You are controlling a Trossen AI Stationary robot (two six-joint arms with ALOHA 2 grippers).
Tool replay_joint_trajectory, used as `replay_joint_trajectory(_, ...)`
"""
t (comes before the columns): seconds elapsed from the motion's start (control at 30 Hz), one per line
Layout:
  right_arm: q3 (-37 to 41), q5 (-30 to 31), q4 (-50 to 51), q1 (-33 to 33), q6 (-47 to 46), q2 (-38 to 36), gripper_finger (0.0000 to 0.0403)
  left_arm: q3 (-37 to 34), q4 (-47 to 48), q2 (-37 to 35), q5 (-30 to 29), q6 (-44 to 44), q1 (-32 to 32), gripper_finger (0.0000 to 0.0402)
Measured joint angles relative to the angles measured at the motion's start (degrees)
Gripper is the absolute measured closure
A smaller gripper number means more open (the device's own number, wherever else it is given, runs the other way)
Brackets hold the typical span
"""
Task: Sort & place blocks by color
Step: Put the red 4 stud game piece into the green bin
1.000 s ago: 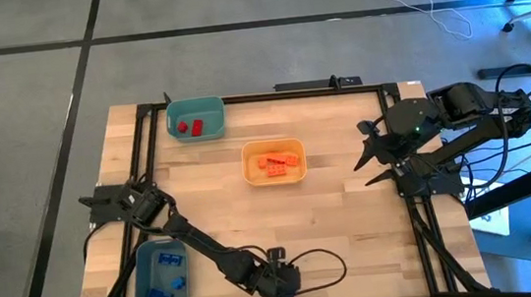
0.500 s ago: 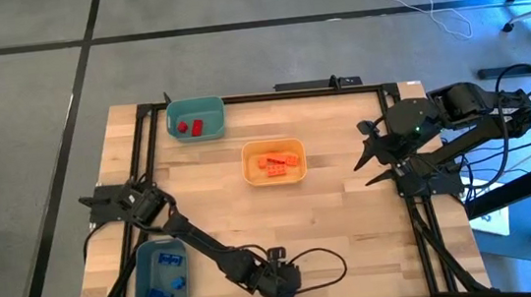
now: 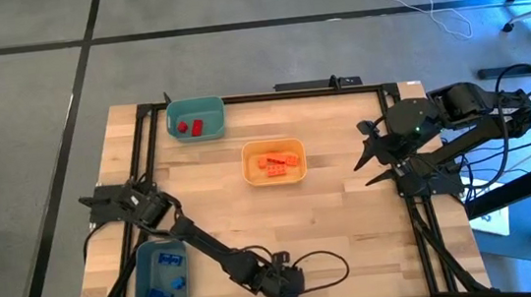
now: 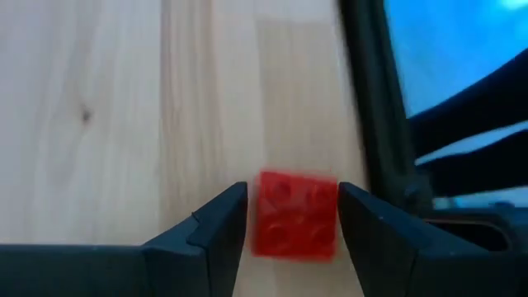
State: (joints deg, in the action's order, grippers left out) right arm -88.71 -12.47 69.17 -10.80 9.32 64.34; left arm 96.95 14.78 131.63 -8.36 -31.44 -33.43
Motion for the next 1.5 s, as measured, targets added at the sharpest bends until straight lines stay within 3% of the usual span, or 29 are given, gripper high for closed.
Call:
replay_joint_trajectory(0.57, 0.0, 0.8, 0.1, 0.0, 0.2, 0.0, 0.0205, -0.1, 1.3, 1.2, -1.4, -4.4, 0.4, 0.022)
replay_joint_trajectory(0.67, 0.0, 0.8, 0.1, 0.0, 0.2, 0.0, 0.0205, -0.1, 3.1, 1.2, -1.6, -6.3, 0.5, 0.0236)
replay_joint_trajectory(0.8, 0.0, 0.9, 0.1, 0.0, 0.2, 0.0, 0.0205, 0.0, 3.6, 1.1, 0.7, -9.4, 1.2, 0.0273)
replay_joint_trajectory(1.23, 0.0, 0.9, 0.1, 0.0, 0.4, 0.0, 0.0205, -0.3, 5.9, -0.9, 6.9, -17.1, 5.2, 0.0273)
replay_joint_trajectory(1.5, 0.0, 0.9, 0.2, 0.0, 2.0, 0.0, 0.0205, -0.4, 11.7, -6.9, 0.1, -20.1, 9.7, 0.0273)
